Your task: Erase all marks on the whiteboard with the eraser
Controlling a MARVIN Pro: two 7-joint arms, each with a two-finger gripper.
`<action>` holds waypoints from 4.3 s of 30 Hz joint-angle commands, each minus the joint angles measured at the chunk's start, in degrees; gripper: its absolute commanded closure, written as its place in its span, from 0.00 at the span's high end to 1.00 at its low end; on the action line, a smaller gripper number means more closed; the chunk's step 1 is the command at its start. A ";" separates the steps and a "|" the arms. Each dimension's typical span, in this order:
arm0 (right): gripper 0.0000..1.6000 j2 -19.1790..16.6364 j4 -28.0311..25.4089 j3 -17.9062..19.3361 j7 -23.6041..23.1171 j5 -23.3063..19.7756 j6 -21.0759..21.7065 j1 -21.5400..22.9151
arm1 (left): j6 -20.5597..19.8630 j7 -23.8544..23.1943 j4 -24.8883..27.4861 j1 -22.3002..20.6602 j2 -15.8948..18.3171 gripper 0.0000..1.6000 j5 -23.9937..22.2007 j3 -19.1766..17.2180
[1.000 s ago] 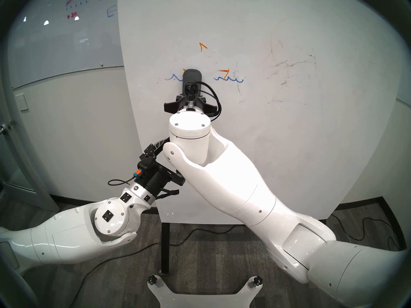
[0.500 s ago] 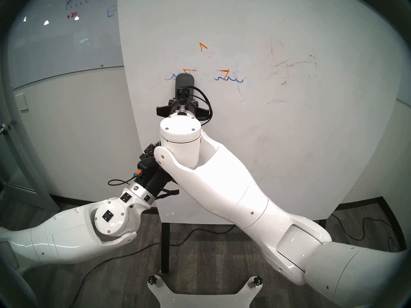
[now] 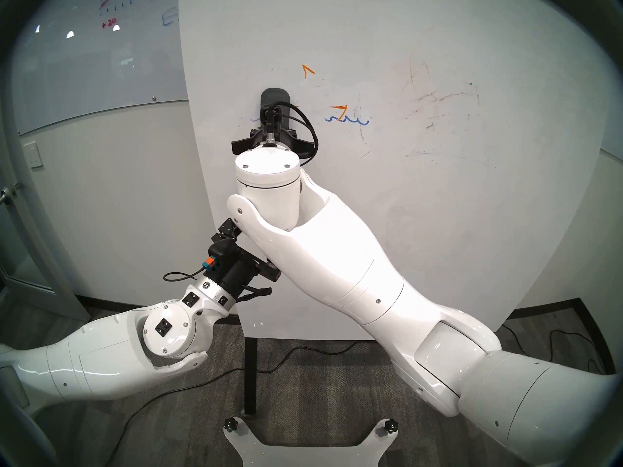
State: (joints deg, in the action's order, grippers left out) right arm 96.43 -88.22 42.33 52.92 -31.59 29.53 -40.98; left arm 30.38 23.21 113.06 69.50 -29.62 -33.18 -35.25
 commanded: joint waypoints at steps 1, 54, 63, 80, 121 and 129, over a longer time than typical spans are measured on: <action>0.00 1.59 0.70 -0.45 -0.87 -0.33 -0.67 0.78 | 0.47 0.02 0.50 -0.51 0.03 1.00 -0.04 -0.57; 0.00 1.04 2.09 5.34 -0.96 -2.96 5.59 7.87 | 0.41 0.08 0.45 -0.63 0.02 1.00 -0.01 -0.41; 0.00 0.25 1.63 5.76 -1.13 -3.49 6.65 9.11 | 0.40 0.09 0.44 -0.65 0.01 1.00 0.00 -0.38; 0.00 -1.79 -0.18 6.72 -1.23 -4.97 8.87 10.78 | 0.39 0.11 0.43 -0.69 0.02 1.00 0.00 -0.34; 0.00 -5.26 -4.60 7.95 -1.19 -7.13 11.40 12.94 | 0.42 0.16 0.44 -0.77 0.05 1.00 -0.01 -0.24; 0.00 -5.70 -5.21 7.74 -0.89 -7.19 11.68 13.03 | 0.45 0.17 0.46 -0.77 0.07 1.00 -0.02 -0.24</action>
State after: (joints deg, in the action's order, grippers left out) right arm 92.31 -92.03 47.63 50.56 -40.95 41.78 -31.87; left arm 30.42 23.33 112.96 69.26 -29.56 -33.20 -34.92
